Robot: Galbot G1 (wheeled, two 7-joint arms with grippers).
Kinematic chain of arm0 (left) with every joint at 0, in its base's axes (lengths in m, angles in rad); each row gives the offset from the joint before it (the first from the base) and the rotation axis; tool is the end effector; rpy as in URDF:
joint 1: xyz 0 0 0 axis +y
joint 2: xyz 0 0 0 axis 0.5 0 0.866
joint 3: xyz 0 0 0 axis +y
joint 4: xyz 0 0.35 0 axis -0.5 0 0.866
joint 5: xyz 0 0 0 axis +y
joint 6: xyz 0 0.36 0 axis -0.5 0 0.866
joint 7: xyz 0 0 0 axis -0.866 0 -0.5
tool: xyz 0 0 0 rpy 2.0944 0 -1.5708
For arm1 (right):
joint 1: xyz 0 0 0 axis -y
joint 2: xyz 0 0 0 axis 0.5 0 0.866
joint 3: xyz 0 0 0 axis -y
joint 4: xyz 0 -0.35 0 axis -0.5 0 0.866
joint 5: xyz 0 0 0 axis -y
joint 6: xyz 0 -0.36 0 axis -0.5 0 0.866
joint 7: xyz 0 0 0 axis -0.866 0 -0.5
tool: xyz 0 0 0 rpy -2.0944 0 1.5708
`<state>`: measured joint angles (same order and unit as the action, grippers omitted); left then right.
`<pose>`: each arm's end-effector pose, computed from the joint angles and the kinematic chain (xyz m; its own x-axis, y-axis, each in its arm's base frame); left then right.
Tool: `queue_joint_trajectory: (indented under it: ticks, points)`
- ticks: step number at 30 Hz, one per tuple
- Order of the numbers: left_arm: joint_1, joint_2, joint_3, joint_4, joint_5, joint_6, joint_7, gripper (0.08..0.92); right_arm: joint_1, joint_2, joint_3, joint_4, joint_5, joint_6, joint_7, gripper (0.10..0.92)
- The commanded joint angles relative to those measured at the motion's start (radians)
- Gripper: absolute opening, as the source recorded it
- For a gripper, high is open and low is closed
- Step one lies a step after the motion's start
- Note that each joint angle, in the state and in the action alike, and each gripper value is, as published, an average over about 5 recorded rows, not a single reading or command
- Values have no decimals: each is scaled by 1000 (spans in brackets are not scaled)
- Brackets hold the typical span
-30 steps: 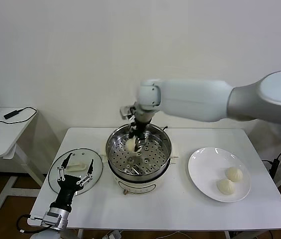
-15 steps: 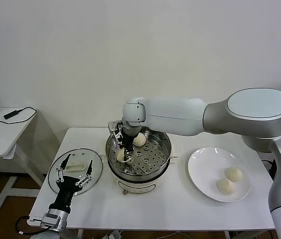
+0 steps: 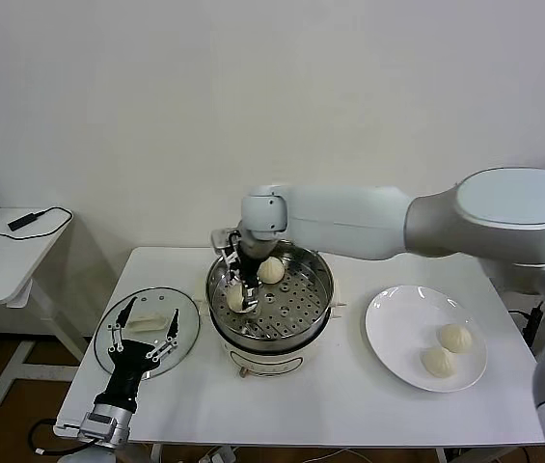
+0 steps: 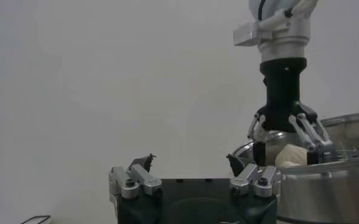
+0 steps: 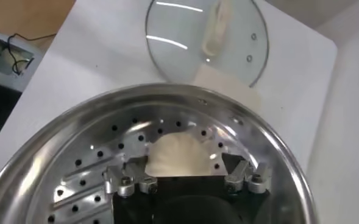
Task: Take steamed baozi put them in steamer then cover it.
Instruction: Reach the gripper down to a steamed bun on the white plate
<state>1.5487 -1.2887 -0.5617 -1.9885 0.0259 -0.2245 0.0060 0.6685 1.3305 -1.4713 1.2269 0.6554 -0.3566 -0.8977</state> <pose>0.1958 0.0688 -0.3268 -0.9811 0.1486 -0.1239 0.1078 0.9516 0.2878 0.5459 0.1878 -0.0613 -0.1191 -0.2981 0.9471 -0.8996 -0.3713 -0.2300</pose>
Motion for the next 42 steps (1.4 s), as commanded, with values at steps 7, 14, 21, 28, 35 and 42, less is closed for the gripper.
queue_joint_trajectory:
  ticks: [7, 14, 21, 28, 35, 42]
  points:
    - [-4, 2, 6, -3, 3, 6, 1, 823, 202, -466, 48, 267, -108, 96, -204, 823]
    - [-5, 2, 14, -17, 7, 13, 1, 823, 189, -782, 11, 259, -276, 259, -352, 823]
    - [-8, -4, 28, -20, 14, 15, -1, 823, -14, -977, 12, 209, -431, 361, -327, 823]
    - [-10, -8, 27, -20, 19, 18, -3, 823, -323, -1016, 188, 163, -513, 393, -258, 823]
    - [-6, -8, 16, -22, 19, 19, -4, 823, -526, -956, 342, 116, -551, 382, -205, 823]
    - [-1, -7, 7, -23, 18, 18, -6, 823, -571, -895, 367, 79, -556, 356, -173, 823]
